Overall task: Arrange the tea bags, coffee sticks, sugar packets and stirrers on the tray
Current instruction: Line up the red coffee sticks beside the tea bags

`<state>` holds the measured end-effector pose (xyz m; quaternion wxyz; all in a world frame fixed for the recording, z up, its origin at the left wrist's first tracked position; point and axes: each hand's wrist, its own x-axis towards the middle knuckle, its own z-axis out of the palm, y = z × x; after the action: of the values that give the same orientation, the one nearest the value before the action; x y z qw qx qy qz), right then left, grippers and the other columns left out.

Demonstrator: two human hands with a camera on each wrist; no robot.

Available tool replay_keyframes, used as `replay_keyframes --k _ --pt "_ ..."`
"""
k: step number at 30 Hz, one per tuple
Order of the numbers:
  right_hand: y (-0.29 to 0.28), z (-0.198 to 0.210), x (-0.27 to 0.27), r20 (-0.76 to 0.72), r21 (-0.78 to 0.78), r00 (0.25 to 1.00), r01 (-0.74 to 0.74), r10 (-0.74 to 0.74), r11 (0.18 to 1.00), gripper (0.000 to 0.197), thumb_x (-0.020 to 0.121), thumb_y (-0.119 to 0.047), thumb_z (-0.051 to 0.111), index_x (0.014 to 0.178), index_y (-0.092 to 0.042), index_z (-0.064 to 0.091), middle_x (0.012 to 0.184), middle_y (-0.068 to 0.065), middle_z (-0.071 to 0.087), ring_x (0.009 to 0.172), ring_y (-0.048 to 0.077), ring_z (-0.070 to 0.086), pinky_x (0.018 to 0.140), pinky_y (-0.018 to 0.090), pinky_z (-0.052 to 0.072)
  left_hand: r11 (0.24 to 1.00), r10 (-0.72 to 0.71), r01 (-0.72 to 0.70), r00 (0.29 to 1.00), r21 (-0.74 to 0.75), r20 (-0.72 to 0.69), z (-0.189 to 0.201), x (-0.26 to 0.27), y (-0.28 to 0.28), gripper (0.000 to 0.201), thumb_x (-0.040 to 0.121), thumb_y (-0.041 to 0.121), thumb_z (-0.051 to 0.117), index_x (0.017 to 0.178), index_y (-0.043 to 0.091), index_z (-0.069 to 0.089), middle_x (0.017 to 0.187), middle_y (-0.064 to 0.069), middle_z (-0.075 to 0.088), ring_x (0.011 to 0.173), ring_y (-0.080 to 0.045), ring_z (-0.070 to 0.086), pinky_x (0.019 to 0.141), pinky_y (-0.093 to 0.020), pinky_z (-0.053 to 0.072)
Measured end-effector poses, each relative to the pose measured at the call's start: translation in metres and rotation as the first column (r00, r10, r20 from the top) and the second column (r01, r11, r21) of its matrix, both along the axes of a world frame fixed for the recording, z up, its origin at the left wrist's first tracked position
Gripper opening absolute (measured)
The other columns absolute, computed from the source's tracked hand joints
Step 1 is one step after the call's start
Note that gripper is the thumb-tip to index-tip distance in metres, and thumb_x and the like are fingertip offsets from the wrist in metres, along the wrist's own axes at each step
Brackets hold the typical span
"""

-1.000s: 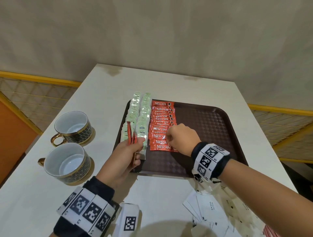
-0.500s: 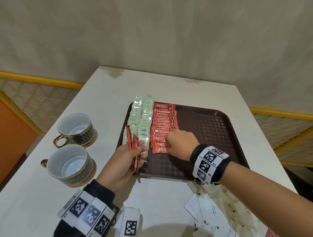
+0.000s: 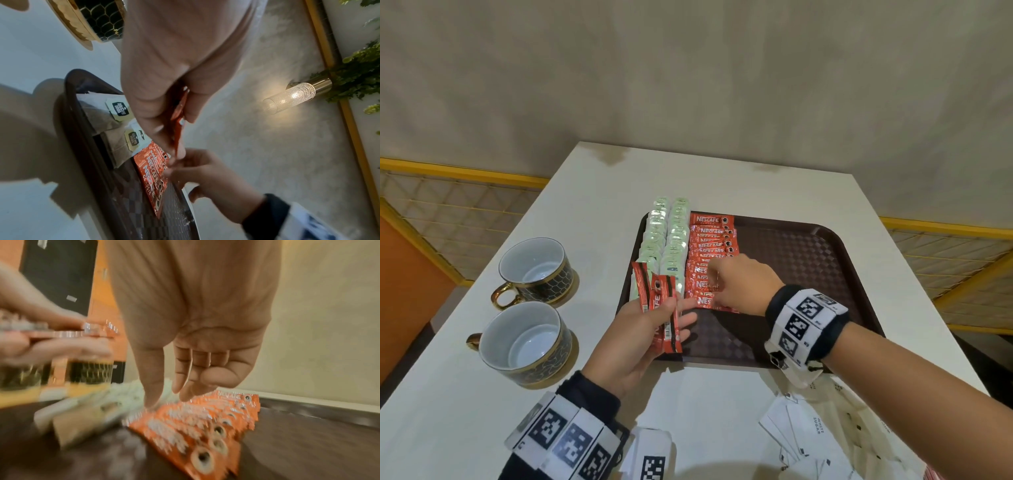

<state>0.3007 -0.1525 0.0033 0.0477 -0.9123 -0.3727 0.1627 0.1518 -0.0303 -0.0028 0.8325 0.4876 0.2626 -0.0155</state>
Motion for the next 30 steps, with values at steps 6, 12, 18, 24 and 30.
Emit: replay_keyframes --k 6,12,18,24,30 --pt "-0.012 0.027 -0.027 -0.447 0.522 0.894 0.287 -0.028 0.803 0.013 0.088 -0.025 0.069 0.093 -0.014 0.07 0.084 0.006 0.065 0.071 0.014 0.06 0.059 0.03 0.052 0.996 -0.066 0.067 0.997 0.065 -0.026 0.003 0.0 -0.003 0.03 0.093 0.014 0.059 0.122 0.009 0.059 0.103 -0.009 0.074 0.095 -0.022 0.072 0.083 -0.037 0.059" --pt "-0.029 0.021 -0.041 -0.581 0.581 0.813 0.446 -0.037 0.68 0.01 0.082 -0.006 0.074 0.088 -0.012 0.068 0.074 0.005 0.056 0.06 0.012 0.056 0.047 0.024 0.048 0.977 -0.211 0.211 0.977 0.027 -0.009 0.006 -0.001 -0.012 0.027 0.095 0.022 0.054 0.12 0.012 0.058 0.106 -0.012 0.073 0.098 -0.025 0.071 0.086 -0.04 0.057" --pt "-0.059 0.04 -0.061 -0.567 0.746 0.815 0.568 -0.115 0.346 0.009 0.084 -0.004 0.072 0.093 -0.007 0.07 0.075 0.022 0.067 0.061 0.023 0.063 0.05 0.026 0.051 0.989 -0.099 0.091 0.993 -0.114 -0.067 0.001 -0.005 -0.008 0.022 0.095 0.021 0.054 0.107 0.006 0.066 0.088 -0.007 0.071 0.066 -0.014 0.065 0.055 -0.02 0.056" --pt "-0.054 0.026 -0.119 -0.303 0.878 0.946 0.324 -0.115 0.352 0.018 0.081 0.005 0.071 0.086 -0.011 0.078 0.079 -0.005 0.076 0.074 0.008 0.072 0.073 0.023 0.057 0.936 -0.128 0.107 0.991 -0.334 -0.04 0.013 -0.001 -0.019 0.052 0.087 0.059 0.047 0.097 0.01 0.06 0.067 -0.001 0.049 0.047 -0.008 0.039 0.04 -0.016 0.032" --pt "-0.054 -0.002 -0.15 -0.098 0.833 0.988 0.149 -0.123 0.533 0.023 0.08 -0.003 0.068 0.092 -0.019 0.079 0.091 -0.014 0.075 0.082 -0.004 0.069 0.076 0.019 0.056 0.956 -0.155 0.178 0.981 -0.233 0.112 0.024 -0.009 -0.029 0.024 0.099 0.019 0.045 0.105 0.004 0.062 0.066 -0.003 0.068 0.052 -0.011 0.064 0.046 -0.024 0.051"
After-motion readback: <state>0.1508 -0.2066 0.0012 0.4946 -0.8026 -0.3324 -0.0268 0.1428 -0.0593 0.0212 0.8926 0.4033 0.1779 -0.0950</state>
